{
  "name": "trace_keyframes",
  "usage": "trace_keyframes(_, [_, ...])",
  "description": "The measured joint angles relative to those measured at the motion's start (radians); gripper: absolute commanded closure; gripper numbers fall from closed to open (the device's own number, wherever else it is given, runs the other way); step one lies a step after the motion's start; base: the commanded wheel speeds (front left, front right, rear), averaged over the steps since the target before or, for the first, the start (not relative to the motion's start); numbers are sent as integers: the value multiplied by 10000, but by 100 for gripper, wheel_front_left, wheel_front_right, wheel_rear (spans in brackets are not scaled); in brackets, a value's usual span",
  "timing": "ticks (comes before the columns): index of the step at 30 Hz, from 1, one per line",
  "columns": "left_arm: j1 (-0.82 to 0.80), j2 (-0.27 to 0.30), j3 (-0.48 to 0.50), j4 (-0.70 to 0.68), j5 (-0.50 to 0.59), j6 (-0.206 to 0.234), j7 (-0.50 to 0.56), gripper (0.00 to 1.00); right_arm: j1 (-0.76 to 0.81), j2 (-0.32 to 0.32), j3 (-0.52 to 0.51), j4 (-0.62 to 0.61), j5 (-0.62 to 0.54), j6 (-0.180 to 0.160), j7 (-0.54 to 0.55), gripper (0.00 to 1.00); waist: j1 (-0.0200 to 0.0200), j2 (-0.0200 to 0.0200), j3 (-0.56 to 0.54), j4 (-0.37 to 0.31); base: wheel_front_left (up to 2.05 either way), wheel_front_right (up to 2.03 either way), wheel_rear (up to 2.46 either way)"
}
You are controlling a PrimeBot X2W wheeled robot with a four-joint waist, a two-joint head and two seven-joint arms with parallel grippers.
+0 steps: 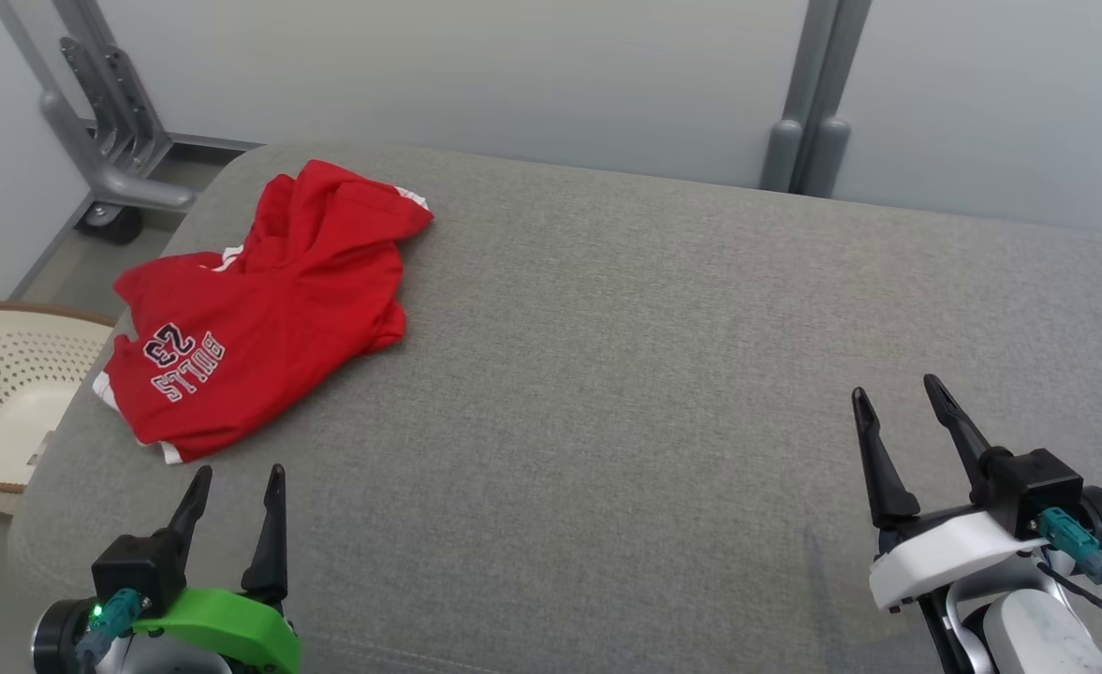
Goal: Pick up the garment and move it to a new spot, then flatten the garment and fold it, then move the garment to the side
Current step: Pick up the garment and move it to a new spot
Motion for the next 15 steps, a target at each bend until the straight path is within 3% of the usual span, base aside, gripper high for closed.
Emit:
trace_keyframes(8, [184,-8,418,10,-2,0,0,0,-12,203,224,86,-98,174,0,0,0,0,-107,828,0,0,0])
trace_keyframes(15, [305,-23,688,-121,-13,0,0,0,-15,228,280,150,-155,236,0,0,0,-1,-133,935,0,0,0])
